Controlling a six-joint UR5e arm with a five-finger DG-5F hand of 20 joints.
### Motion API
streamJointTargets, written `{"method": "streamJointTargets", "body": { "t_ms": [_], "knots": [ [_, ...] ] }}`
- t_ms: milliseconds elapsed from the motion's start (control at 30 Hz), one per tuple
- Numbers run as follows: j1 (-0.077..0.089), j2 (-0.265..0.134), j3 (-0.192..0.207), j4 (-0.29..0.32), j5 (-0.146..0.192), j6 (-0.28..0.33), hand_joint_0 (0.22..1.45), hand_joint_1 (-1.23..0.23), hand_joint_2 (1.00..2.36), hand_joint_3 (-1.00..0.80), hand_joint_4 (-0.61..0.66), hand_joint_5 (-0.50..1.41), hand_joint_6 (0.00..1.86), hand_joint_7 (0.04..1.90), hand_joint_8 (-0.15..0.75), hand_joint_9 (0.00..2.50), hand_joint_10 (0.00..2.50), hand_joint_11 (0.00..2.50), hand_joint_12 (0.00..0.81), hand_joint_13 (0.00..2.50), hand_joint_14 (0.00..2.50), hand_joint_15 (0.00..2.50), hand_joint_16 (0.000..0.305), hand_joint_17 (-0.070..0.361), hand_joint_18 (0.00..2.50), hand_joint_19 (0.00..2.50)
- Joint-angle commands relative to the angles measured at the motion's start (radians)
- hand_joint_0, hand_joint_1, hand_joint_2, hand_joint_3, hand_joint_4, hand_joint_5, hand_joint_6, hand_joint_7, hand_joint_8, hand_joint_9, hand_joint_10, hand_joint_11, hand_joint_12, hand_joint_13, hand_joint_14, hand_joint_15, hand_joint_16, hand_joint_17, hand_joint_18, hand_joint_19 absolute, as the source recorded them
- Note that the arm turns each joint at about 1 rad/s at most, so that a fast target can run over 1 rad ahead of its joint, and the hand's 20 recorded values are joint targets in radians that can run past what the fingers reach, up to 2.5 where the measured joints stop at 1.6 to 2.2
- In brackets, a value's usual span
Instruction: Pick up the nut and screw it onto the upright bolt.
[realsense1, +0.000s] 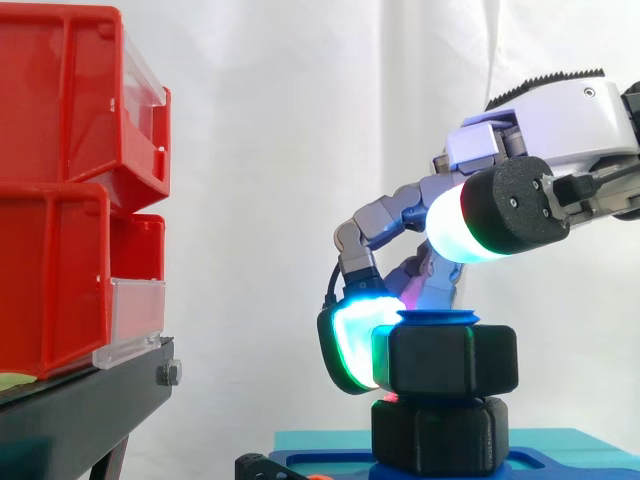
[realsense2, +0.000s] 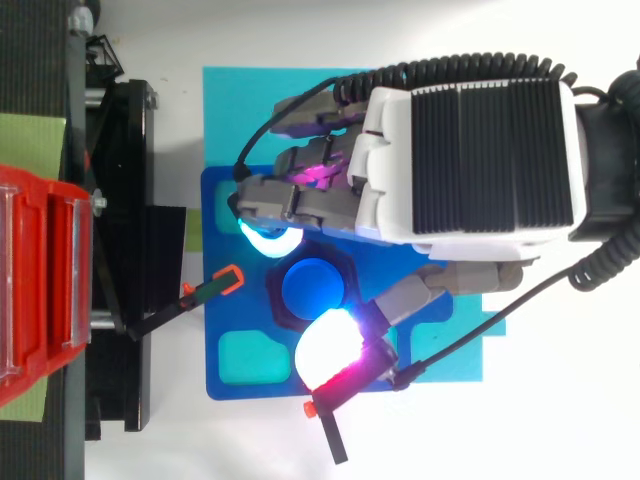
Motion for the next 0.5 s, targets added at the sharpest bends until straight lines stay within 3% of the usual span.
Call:
{"method": "streamJointTargets", "body": {
  "t_ms": [0, 100, 267, 467],
  "knots": [
    [-0.004, 0.000, 0.000, -0.001, -0.005, -0.001, 0.55, -0.25, 1.00, -0.50, 0.15, 0.04, 0.58, 1.31, 0.270, 1.13, 0.00, 0.00, 0.217, 0.87, 0.00, 0.00, 0.022, 0.050, 0.62, 0.13],
    [-0.010, 0.000, 0.000, -0.001, -0.010, -0.002, 0.55, -0.26, 1.00, -0.50, 0.15, 0.04, 0.62, 1.23, 0.262, 1.20, 0.00, 0.00, 0.204, 0.92, 0.00, 0.00, 0.020, 0.046, 0.66, 0.15],
    [-0.018, 0.000, 0.000, -0.003, -0.018, -0.005, 0.55, -0.25, 1.00, -0.50, 0.16, 0.06, 0.61, 1.28, 0.259, 1.30, 0.00, 0.00, 0.190, 0.97, 0.00, 0.00, 0.017, 0.039, 0.69, 0.13],
    [-0.032, 0.000, 0.002, 0.002, -0.044, -0.015, 0.54, -0.21, 1.00, -0.50, 0.15, 0.04, 0.50, 1.45, 0.273, 1.27, 0.00, 0.00, 0.205, 0.93, 0.00, 0.00, 0.019, 0.042, 0.65, 0.12]
  ]
}}
